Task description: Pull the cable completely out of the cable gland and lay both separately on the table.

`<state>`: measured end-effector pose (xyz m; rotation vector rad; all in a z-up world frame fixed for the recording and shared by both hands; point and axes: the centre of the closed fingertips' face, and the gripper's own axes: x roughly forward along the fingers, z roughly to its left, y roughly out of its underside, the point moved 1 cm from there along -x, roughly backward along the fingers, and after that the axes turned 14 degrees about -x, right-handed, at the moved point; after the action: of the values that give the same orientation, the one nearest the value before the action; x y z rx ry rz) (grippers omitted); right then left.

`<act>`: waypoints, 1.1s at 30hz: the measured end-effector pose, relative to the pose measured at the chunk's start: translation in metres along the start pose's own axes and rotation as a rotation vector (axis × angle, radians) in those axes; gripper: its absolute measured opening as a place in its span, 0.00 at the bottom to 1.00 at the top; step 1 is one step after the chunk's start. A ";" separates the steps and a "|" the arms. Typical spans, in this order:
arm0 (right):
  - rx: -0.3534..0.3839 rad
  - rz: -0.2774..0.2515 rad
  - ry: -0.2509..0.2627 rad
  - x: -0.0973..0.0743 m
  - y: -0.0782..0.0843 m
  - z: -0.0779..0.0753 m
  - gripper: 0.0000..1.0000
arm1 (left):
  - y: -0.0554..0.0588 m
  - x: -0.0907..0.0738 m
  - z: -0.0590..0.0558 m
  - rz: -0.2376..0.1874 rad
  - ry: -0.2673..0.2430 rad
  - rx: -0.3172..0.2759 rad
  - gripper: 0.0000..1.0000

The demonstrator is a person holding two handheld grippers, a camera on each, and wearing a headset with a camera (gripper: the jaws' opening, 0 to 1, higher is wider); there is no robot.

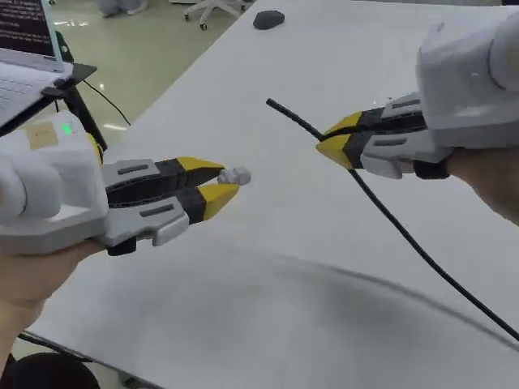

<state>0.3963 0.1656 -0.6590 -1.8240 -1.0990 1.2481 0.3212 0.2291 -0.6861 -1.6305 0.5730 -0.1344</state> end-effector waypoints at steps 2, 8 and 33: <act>0.056 -0.031 0.005 0.019 -0.003 -0.004 0.00 | 0.008 0.000 0.011 -0.003 -0.044 -0.035 0.14; 0.211 -0.021 -0.013 0.101 0.031 0.002 0.00 | 0.055 0.004 0.041 0.050 -0.131 -0.117 0.14; 0.183 0.132 0.026 0.166 0.095 0.025 0.12 | 0.115 0.010 0.067 0.142 -0.196 -0.104 0.15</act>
<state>0.4302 0.2761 -0.8134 -1.7904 -0.8321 1.3508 0.3240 0.2807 -0.8092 -1.6745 0.5494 0.1603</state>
